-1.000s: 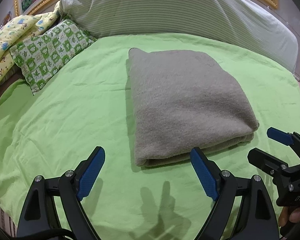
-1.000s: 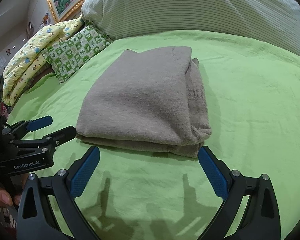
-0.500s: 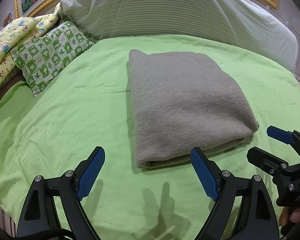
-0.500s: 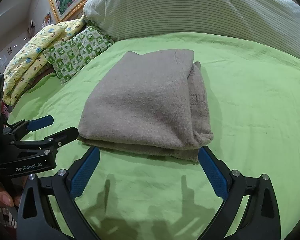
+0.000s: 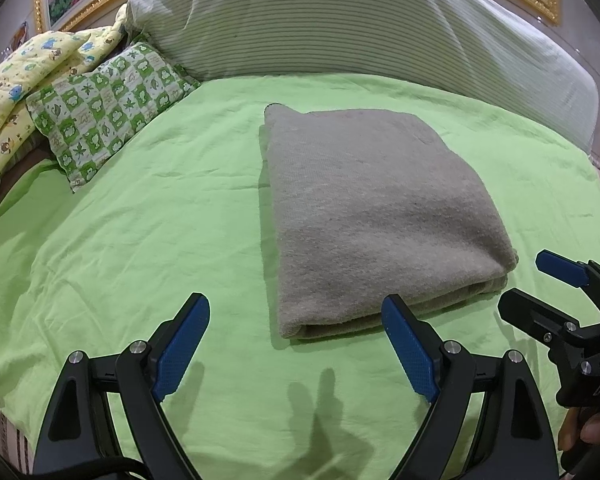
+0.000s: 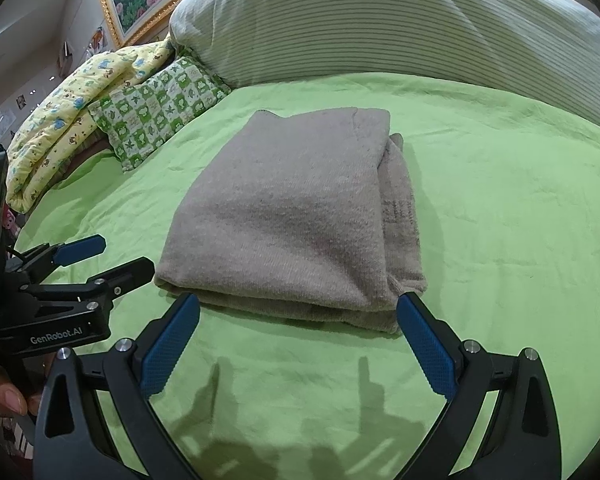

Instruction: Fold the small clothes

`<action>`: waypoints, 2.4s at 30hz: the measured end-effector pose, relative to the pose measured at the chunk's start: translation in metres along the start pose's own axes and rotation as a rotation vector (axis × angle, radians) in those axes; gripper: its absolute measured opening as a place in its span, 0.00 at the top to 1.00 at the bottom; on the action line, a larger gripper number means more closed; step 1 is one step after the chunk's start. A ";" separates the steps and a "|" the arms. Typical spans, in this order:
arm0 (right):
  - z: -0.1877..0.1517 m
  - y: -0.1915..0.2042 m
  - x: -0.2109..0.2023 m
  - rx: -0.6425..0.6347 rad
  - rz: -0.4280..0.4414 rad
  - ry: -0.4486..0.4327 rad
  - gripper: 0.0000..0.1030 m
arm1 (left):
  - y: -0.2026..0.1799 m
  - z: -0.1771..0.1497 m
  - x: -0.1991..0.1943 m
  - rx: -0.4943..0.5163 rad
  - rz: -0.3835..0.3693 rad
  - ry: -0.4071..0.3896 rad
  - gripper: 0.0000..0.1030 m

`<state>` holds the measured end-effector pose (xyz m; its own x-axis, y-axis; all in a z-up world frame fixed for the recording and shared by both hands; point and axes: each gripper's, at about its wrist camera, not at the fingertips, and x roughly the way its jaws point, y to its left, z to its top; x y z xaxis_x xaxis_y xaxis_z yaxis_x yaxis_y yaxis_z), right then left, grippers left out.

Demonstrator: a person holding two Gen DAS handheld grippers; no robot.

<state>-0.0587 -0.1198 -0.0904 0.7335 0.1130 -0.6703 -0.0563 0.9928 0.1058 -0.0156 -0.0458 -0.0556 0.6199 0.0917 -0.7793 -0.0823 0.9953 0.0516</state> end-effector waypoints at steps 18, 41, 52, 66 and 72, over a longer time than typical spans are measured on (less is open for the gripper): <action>0.006 -0.006 0.001 0.006 0.003 0.004 0.04 | -0.002 0.003 0.000 -0.004 -0.004 0.000 0.14; 0.009 -0.007 0.001 0.027 0.004 -0.006 0.04 | -0.004 0.007 0.001 0.012 -0.011 0.006 0.14; 0.012 -0.010 0.000 0.033 0.003 -0.013 0.04 | -0.003 0.008 0.002 0.013 -0.014 0.008 0.13; 0.013 -0.009 -0.001 0.035 -0.001 -0.017 0.04 | -0.003 0.009 0.002 0.008 -0.015 0.008 0.13; 0.014 -0.010 -0.002 0.041 -0.001 -0.018 0.04 | -0.004 0.010 0.002 0.007 -0.015 0.008 0.13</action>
<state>-0.0501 -0.1301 -0.0800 0.7453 0.1104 -0.6575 -0.0273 0.9904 0.1354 -0.0058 -0.0491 -0.0509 0.6146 0.0765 -0.7851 -0.0673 0.9967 0.0444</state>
